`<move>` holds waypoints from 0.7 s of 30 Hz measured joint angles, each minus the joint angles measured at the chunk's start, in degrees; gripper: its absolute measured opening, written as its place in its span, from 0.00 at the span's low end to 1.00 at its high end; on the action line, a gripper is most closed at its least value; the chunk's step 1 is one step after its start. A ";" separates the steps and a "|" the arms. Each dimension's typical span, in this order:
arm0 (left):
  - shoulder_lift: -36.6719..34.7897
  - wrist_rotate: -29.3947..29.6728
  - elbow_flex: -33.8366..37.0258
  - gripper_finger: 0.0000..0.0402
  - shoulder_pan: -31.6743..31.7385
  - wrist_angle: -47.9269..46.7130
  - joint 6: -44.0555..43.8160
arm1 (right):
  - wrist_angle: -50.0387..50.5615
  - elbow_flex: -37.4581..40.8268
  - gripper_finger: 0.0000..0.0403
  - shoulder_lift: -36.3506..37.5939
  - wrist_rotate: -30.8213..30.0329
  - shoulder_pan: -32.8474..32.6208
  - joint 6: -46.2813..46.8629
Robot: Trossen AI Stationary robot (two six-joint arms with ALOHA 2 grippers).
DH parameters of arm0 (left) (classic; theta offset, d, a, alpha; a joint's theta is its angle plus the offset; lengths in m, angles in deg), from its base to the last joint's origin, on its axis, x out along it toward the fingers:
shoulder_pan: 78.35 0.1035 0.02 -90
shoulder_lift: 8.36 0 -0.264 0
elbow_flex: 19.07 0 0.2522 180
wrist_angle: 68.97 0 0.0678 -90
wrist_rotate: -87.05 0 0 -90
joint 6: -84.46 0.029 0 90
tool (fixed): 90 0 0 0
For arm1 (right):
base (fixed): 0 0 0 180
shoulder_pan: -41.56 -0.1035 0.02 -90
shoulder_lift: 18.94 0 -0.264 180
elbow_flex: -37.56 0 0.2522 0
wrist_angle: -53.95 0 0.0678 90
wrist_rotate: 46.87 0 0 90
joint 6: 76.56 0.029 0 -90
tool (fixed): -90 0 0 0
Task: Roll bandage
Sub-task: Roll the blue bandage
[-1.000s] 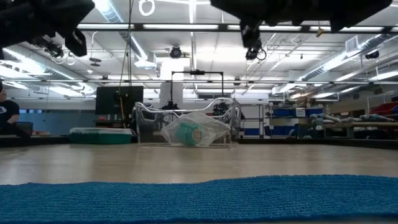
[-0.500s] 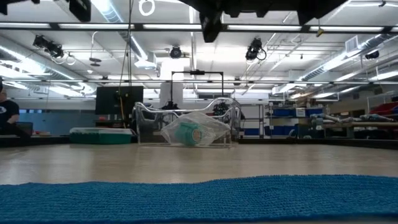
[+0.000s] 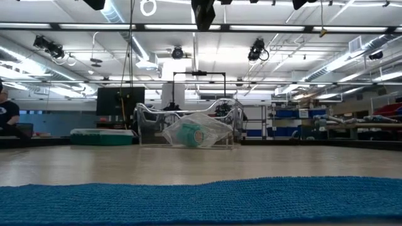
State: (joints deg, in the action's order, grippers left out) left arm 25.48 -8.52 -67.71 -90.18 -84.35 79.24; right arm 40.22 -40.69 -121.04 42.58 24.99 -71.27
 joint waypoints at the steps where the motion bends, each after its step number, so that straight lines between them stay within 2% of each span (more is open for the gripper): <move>1: 1.44 0.45 -0.45 0.09 -1.07 0.77 0.28 | 0.17 0.00 0.00 0.00 -0.69 0.18 -0.20; 5: 7.38 2.31 -3.28 0.09 -6.29 5.04 1.27 | 3.83 -0.93 0.00 0.35 -6.10 0.80 -0.84; 7: 10.10 4.02 -5.72 0.09 -9.17 4.91 3.14 | 7.48 -2.98 0.00 0.45 -6.80 1.08 -0.86; 11: 15.29 12.73 -9.55 0.09 -16.59 3.10 6.11 | 14.61 -7.35 0.00 0.63 -6.96 0.98 -1.05; 15: 20.16 22.35 -10.36 0.09 -24.34 3.00 6.71 | 15.67 -7.93 0.00 0.63 -7.26 0.01 -1.12; 21: 25.53 37.61 -10.36 0.09 -34.79 -0.18 1.76 | 15.50 -8.11 0.00 0.47 -7.49 -1.56 0.64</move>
State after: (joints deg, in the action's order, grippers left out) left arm 51.02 29.08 -78.06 -124.97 -84.53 81.00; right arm 55.72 -48.80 -120.58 35.09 23.43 -70.63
